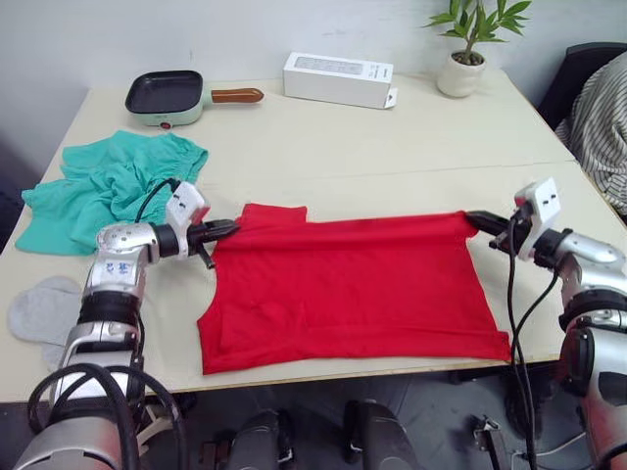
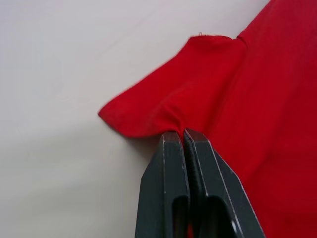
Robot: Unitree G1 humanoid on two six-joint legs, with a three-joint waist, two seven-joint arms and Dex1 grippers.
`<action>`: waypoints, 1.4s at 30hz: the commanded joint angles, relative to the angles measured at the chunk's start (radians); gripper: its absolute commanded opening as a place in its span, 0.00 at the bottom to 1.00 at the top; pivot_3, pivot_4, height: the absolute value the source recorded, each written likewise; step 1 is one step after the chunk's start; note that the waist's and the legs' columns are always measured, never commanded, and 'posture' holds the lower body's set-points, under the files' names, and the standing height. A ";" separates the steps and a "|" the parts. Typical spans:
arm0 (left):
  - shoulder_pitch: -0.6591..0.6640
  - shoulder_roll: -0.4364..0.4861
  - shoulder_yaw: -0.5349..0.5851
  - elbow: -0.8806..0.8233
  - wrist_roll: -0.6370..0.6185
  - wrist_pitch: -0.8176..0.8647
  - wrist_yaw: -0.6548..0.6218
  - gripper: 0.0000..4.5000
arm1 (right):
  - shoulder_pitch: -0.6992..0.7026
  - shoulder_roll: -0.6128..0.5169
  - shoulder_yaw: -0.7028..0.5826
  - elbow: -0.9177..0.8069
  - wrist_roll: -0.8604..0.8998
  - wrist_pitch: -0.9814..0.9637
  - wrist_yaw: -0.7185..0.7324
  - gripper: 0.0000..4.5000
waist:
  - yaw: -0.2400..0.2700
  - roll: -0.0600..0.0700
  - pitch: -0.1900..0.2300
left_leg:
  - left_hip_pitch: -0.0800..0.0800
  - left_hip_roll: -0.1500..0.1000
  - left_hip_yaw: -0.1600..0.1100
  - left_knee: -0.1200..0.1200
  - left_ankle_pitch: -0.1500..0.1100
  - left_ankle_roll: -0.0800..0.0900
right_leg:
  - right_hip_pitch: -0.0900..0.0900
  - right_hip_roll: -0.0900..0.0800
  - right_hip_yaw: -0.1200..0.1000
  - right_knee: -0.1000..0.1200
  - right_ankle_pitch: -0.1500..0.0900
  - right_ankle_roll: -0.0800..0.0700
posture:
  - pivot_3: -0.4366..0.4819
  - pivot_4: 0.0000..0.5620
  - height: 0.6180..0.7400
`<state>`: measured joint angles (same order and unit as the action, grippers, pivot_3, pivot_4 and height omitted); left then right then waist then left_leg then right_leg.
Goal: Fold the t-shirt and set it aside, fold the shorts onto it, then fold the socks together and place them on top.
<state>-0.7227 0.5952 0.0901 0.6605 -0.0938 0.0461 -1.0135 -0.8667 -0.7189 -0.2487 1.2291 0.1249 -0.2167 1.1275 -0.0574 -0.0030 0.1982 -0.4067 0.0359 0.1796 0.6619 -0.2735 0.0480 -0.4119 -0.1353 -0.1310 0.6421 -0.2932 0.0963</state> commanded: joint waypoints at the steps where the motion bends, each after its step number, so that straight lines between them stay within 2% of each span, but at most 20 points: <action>1: 0.097 0.029 0.015 -0.202 -0.030 0.049 0.024 0.00 | 0.065 -0.011 -0.025 -0.082 0.040 -0.036 0.022 0.00 | 0.001 0.000 0.000 | 0.000 0.000 0.000 0.000 0.000 0.000 | 0.000 -0.001 0.001 0.000 0.000 0.000 | 0.48 0.27 1.00; 6: 0.217 0.022 0.019 -0.361 -0.046 0.123 0.081 0.00 | 0.181 0.016 -0.002 -0.166 0.044 -0.062 0.021 0.00 | 0.003 0.000 0.000 | 0.001 0.000 -0.001 0.001 0.000 0.000 | 0.001 -0.001 0.004 0.000 0.000 0.000 | 0.48 0.27 1.00; 11: 0.265 0.038 -0.003 -0.412 -0.046 0.176 0.077 0.00 | 0.223 0.018 0.015 -0.211 0.037 -0.056 -0.015 0.00 | 0.003 0.000 0.000 | 0.001 0.001 -0.002 0.001 0.000 0.000 | 0.002 -0.001 0.008 0.000 0.000 0.000 | 0.48 0.27 1.00; 13: 0.258 0.048 -0.002 -0.413 -0.062 0.221 0.063 0.10 | 0.223 0.010 0.007 -0.234 0.066 0.005 0.022 0.00 | 0.003 0.000 0.000 | 0.001 0.001 -0.002 0.001 0.000 0.000 | 0.002 -0.001 0.008 0.000 0.000 0.000 | 0.48 0.27 1.00; 16: 0.231 0.087 -0.007 -0.416 -0.117 0.321 -0.022 0.27 | 0.230 -0.024 0.026 -0.268 0.048 -0.011 0.061 0.14 | 0.003 0.000 0.000 | 0.001 0.001 -0.002 0.001 0.000 0.000 | 0.002 -0.001 0.008 0.000 0.000 0.000 | 0.48 0.27 1.00; 20: 0.147 0.152 -0.021 -0.380 -0.154 0.436 -0.100 0.57 | 0.209 -0.083 0.042 -0.278 0.036 -0.018 0.093 0.45 | 0.008 0.000 0.000 | 0.001 0.000 -0.002 0.001 0.000 0.000 | 0.002 -0.001 0.007 0.000 0.000 0.000 | 0.48 0.27 1.00; 25: -0.009 0.179 -0.050 -0.258 -0.151 0.534 -0.133 0.92 | 0.144 -0.131 0.063 -0.243 0.026 0.013 0.134 0.85 | 0.011 0.000 0.000 | 0.001 0.000 -0.001 0.002 0.000 0.000 | 0.002 -0.001 0.007 -0.004 0.000 0.000 | 0.48 0.27 1.00; 26: -0.049 0.175 -0.059 -0.212 -0.139 0.545 -0.125 1.00 | 0.128 -0.133 0.070 -0.231 0.020 0.015 0.135 0.85 | 0.011 0.000 0.000 | 0.002 0.000 -0.001 0.002 0.000 0.000 | 0.002 -0.001 0.007 -0.003 0.000 0.000 | 0.48 0.27 1.00; 34: -0.343 0.037 -0.080 0.257 -0.033 0.444 0.087 1.00 | 0.038 -0.098 0.142 -0.126 -0.043 0.034 0.124 0.85 | 0.012 0.000 0.000 | 0.001 0.000 0.000 0.002 0.000 0.000 | 0.002 0.000 0.000 0.001 0.000 0.000 | 0.48 0.27 1.00; 42: -0.433 -0.074 -0.137 0.460 0.058 0.363 0.129 1.00 | 0.021 -0.085 0.149 -0.102 -0.052 0.020 0.118 0.85 | 0.011 -0.001 0.000 | 0.000 0.000 0.000 0.002 0.000 0.000 | 0.001 0.000 0.000 0.001 0.000 0.000 | 0.48 0.27 1.00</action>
<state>-1.1346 0.5256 -0.0329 1.1060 -0.0590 0.4304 -0.8899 -0.8213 -0.7967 -0.0875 1.1313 0.0680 -0.1786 1.2494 -0.0464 -0.0043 0.1987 -0.4064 0.0354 0.1792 0.6640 -0.2739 0.0481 -0.4109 -0.1350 -0.1315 0.6431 -0.2934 0.0964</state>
